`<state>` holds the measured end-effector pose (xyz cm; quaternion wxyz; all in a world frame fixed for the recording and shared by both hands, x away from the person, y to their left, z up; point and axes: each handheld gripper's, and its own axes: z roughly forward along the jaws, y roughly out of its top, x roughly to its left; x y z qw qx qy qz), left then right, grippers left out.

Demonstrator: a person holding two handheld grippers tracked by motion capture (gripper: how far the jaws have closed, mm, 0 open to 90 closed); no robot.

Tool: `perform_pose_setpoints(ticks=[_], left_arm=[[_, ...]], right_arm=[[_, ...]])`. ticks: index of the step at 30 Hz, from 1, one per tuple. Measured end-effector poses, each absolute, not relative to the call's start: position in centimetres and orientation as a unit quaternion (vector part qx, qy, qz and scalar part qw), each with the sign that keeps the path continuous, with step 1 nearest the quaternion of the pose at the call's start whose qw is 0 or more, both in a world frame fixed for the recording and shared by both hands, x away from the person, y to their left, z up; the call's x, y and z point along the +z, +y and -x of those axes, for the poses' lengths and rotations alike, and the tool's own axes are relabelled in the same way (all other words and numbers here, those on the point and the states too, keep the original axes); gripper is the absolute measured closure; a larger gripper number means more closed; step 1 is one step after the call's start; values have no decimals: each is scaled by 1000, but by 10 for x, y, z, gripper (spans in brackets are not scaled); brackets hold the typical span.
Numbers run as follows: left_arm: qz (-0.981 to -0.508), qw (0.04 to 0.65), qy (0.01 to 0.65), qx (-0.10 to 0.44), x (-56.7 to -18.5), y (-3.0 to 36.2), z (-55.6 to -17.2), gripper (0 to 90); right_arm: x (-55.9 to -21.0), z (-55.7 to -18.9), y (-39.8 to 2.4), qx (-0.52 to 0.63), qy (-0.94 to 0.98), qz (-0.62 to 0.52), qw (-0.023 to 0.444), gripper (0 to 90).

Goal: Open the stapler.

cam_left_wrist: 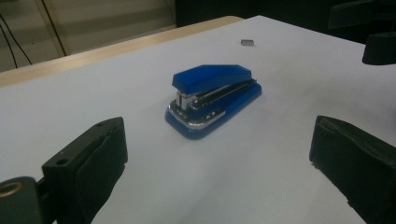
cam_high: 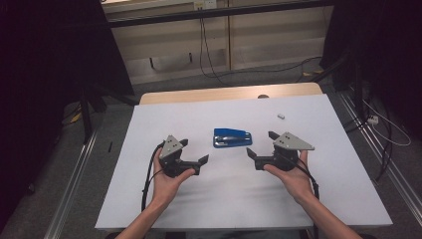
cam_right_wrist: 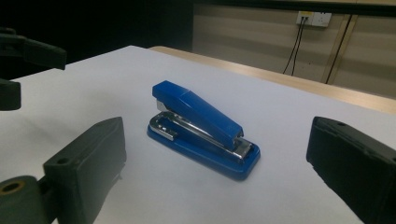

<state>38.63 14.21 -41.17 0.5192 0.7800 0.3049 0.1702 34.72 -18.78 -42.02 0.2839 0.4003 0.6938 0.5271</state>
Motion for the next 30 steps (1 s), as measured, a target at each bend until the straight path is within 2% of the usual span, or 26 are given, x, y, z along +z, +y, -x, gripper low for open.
perform_pose_setpoints(ticks=[4, 8, 14, 19, 26, 30], left_arm=[[-782, 520, 301, 168, -410, 136, -393, 46], [-781, 528, 300, 149, -406, 129, -395, 57], [-773, 537, 298, 157, -403, 121, -401, 63], [-782, 521, 297, 168, -402, 118, -412, 53], [-785, 515, 294, 179, -396, 113, -431, 51], [-779, 522, 305, 164, -399, 110, -432, 51]], right_arm=[[-417, -351, -185, 536, 684, -393, 300, 106], [-416, -356, -182, 546, 676, -401, 291, 120], [-416, -366, -175, 548, 677, -404, 278, 116], [-420, -375, -172, 538, 687, -407, 269, 71], [-417, -392, -168, 540, 682, -410, 275, 120], [-420, -395, -168, 546, 678, -409, 274, 142]])
